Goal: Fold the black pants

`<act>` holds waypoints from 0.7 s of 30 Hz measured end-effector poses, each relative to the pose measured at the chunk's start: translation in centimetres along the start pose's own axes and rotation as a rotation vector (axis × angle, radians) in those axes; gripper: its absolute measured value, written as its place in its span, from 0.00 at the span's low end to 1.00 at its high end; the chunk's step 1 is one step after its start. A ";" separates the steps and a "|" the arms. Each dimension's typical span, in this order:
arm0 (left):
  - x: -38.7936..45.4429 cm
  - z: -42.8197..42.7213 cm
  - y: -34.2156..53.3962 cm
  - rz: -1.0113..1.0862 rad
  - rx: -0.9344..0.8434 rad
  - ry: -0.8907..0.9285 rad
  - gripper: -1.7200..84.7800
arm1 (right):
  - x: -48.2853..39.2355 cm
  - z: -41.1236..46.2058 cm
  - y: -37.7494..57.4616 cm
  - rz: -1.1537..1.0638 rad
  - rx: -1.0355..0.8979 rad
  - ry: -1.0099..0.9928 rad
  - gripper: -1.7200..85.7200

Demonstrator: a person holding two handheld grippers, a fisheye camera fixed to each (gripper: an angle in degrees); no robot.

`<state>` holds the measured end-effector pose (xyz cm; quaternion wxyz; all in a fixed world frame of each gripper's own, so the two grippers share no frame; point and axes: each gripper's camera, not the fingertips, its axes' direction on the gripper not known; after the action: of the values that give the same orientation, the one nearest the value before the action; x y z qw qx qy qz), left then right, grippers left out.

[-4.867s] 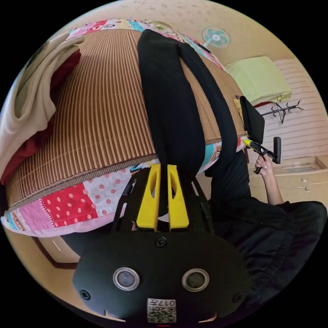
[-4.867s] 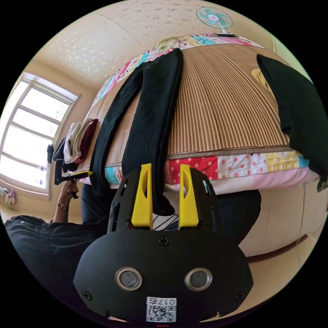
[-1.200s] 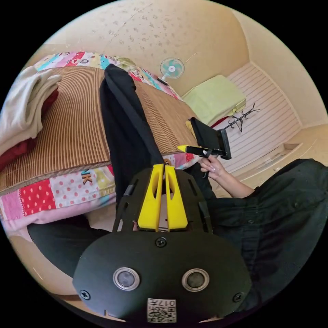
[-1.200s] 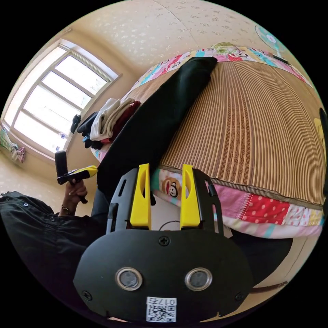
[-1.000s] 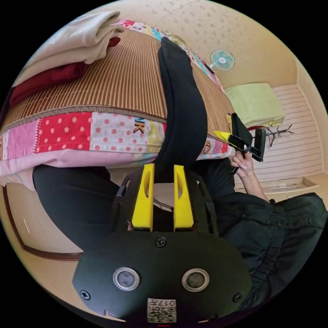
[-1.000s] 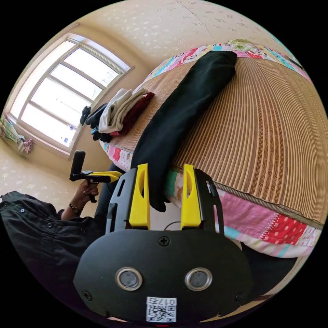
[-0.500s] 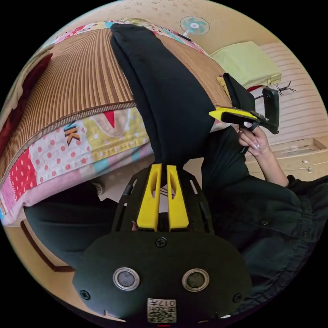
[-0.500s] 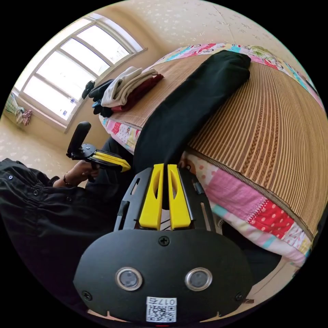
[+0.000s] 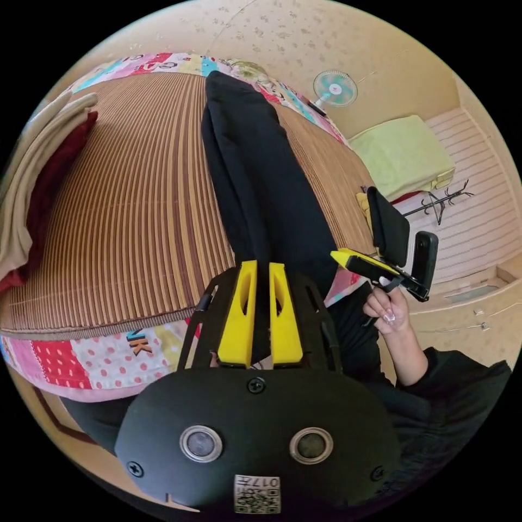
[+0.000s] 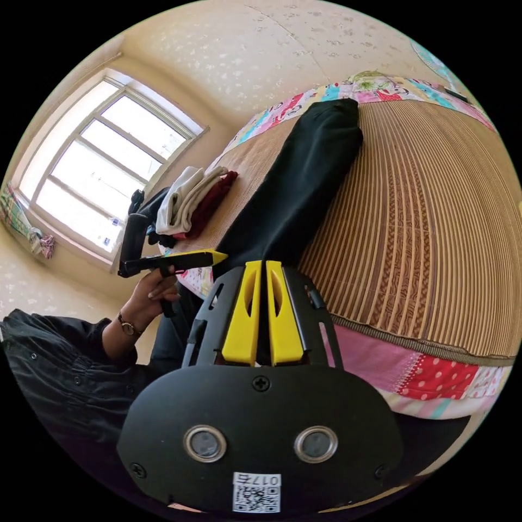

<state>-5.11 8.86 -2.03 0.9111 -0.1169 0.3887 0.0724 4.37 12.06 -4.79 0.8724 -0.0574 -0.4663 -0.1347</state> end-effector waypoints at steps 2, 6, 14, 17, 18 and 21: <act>-1.8 -0.1 1.6 -0.048 0.000 0.061 0.07 | 0.6 0.2 1.5 -0.014 -0.023 -0.036 0.06; -5.2 -0.4 3.6 -0.152 0.028 0.137 0.09 | 4.1 0.6 2.7 0.094 -0.078 -0.055 0.09; -8.7 -0.4 -1.6 -0.095 -0.038 0.131 0.19 | 12.5 1.3 -0.3 0.294 -0.095 -0.389 0.17; -9.1 2.9 -3.2 -0.091 -0.211 0.319 0.16 | 11.9 4.7 -1.8 0.259 -0.227 -0.457 0.13; -9.1 3.2 -3.0 -0.102 -0.249 0.352 0.14 | 11.6 4.8 -1.9 0.249 -0.229 -0.452 0.12; -6.3 -1.9 -1.4 0.047 -0.126 0.430 0.09 | 9.0 0.3 -1.4 0.144 -0.101 -0.549 0.04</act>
<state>-10.43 6.70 1.46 0.7961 -0.1775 0.5714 0.0910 8.43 9.12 2.80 0.7170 -0.1679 -0.6724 -0.0750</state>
